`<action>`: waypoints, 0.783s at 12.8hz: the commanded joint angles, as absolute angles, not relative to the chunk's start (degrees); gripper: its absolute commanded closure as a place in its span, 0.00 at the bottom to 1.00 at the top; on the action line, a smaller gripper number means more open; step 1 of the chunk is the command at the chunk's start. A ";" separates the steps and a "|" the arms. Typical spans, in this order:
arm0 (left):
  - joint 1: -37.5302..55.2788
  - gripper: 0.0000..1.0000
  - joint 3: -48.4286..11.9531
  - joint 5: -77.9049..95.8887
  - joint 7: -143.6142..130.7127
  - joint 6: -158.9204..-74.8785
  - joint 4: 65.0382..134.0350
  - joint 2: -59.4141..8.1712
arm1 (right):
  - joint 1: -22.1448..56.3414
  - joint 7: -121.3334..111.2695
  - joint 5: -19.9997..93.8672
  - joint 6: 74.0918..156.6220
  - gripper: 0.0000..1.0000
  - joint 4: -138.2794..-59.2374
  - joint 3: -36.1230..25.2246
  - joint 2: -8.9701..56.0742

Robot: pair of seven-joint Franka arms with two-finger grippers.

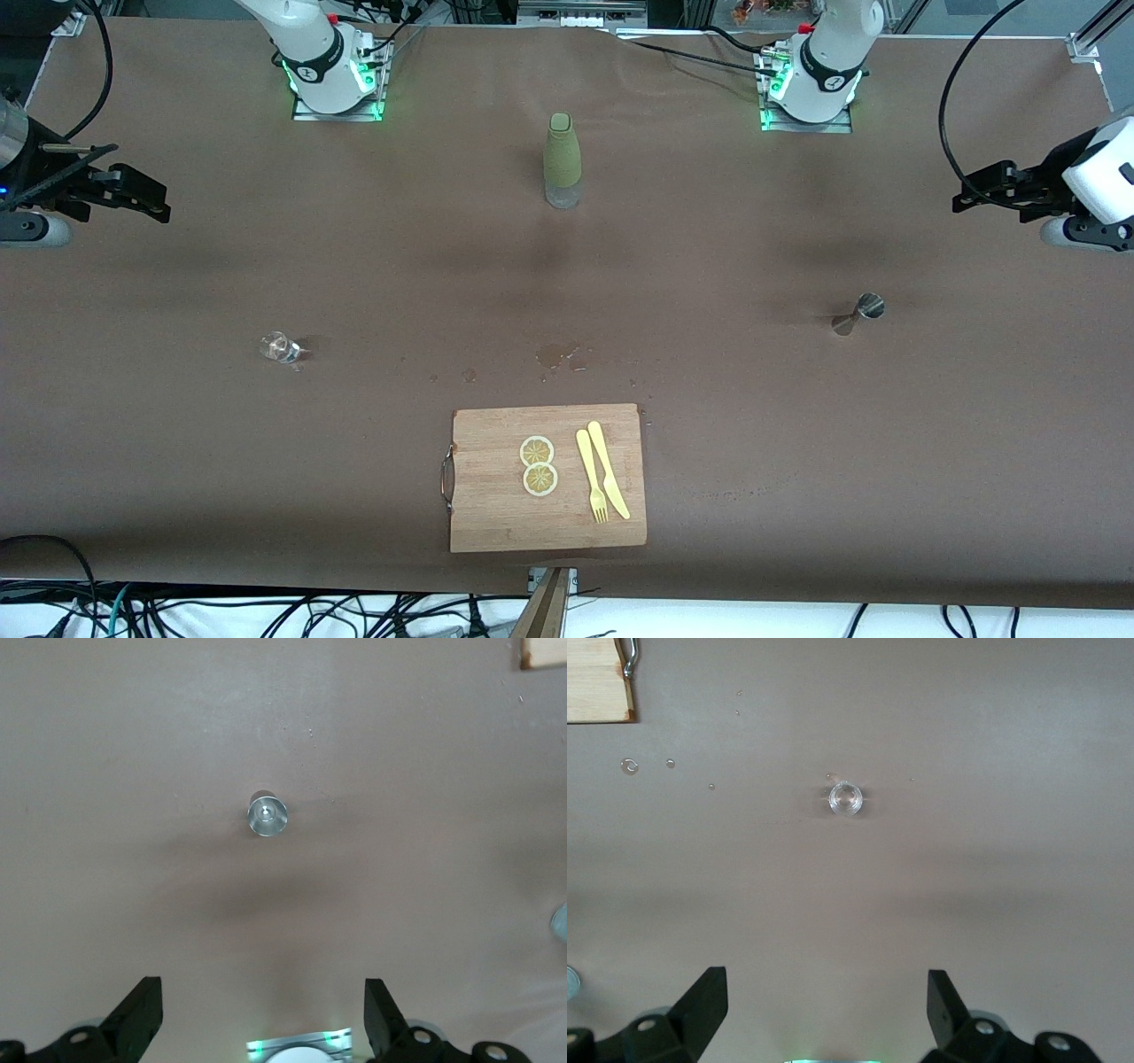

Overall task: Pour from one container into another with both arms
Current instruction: 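Lower the right gripper to the glass cup while the left gripper reaches the steel cup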

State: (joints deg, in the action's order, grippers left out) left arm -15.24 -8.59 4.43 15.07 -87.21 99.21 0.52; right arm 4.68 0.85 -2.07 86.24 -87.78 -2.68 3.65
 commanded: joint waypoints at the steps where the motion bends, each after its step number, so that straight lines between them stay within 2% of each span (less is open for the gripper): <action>1: -17.93 0.00 -8.79 7.28 25.98 -87.19 97.47 -0.88 | 4.66 -2.09 -0.53 85.87 0.00 -87.45 -2.90 4.83; 10: -26.01 0.01 -8.70 19.67 59.02 -91.84 100.89 -4.39 | 0.28 -34.07 -0.09 86.22 0.00 -87.28 -3.34 11.33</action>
